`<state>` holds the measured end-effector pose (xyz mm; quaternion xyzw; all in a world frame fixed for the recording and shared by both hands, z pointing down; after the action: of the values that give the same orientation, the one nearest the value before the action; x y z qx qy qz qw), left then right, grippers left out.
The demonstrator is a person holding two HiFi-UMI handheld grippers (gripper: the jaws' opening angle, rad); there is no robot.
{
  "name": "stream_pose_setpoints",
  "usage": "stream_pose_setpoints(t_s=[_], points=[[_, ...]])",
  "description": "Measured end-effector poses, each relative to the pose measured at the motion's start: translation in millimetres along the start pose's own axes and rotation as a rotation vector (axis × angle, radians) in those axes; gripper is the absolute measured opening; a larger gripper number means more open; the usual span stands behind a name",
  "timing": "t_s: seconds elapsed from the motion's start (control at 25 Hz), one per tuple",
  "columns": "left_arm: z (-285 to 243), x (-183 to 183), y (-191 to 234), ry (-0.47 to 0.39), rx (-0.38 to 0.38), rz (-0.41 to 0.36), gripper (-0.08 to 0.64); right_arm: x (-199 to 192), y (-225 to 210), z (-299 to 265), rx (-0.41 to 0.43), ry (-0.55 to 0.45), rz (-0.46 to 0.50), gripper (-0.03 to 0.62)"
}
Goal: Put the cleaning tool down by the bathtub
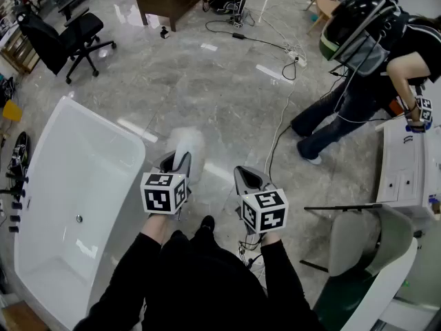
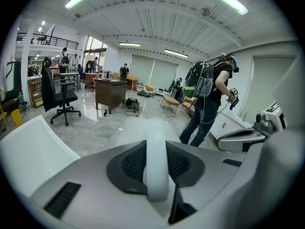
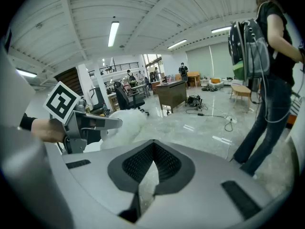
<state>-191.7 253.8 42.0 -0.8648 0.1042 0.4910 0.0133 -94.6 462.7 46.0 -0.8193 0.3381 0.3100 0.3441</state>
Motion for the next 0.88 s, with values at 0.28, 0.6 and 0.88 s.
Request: stream_pose_setpoints(t_s=[0.28,0.6,0.88], points=[[-14,18,-8,-0.026,0.02,0.007,0.098,5,-19,10,0.0,0.004,0.032,0.0],[-21,22,8,-0.024,0.051,0.042,0.098,17,-16,-3,0.023,0.007,0.073,0.002],[-34,19,28,-0.019,0.096,0.096,0.098,30,-26,-24,0.023,0.041,0.055,0.0]])
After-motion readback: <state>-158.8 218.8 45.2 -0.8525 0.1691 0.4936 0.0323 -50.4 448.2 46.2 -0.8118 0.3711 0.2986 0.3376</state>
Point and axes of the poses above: the fingertips, and each gripper's own axes: z backward along the fingers, y to its left, x out of its top, the point moved 9 cm from there along z, backward along the fingers, and after that the axes turned 11 degrees about -z, right-handed, at the moved point
